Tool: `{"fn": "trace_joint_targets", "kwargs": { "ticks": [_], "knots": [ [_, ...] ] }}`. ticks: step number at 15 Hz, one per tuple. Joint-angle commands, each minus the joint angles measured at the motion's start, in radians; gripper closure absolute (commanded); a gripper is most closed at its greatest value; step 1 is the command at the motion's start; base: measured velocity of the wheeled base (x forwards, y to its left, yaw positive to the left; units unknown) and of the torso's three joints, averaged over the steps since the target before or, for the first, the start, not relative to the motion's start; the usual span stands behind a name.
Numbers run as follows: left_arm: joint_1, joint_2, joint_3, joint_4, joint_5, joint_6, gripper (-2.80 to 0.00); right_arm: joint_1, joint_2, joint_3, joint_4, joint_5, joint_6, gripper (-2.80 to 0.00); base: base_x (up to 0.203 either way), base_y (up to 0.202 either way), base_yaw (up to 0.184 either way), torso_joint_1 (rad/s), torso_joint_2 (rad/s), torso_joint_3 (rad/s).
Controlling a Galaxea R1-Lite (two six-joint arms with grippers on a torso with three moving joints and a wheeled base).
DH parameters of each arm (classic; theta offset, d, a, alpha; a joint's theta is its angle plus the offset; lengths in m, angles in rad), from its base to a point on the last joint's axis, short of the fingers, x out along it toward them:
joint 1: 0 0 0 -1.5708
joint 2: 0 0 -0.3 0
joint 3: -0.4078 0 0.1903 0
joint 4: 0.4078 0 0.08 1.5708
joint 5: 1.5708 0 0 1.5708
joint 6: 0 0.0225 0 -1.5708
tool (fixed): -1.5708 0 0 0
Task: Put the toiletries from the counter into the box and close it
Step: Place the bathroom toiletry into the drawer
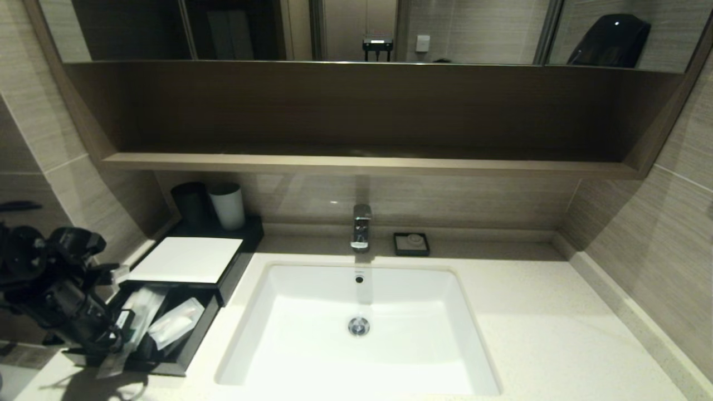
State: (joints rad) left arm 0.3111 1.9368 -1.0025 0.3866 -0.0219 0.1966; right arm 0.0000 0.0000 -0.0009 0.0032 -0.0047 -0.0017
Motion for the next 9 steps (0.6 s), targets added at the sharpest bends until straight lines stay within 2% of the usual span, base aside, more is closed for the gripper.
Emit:
{"fn": "trace_joint_targets", "kwargs": {
  "ticks": [1, 9],
  "knots": [
    [0.0, 0.025, -0.011, -0.008, -0.001, 0.0, 0.0, 0.0, 0.0, 0.0, 0.0, 0.0, 0.001, 0.0, 0.0, 0.0, 0.0, 0.0, 0.0, 0.0],
    [0.0, 0.059, -0.05, -0.012, -0.003, -0.025, 0.0, 0.0, 0.0, 0.001, 0.0, 0.0, 0.0, 0.0, 0.0, 0.0, 0.0, 0.0, 0.0, 0.0]
  ]
}}
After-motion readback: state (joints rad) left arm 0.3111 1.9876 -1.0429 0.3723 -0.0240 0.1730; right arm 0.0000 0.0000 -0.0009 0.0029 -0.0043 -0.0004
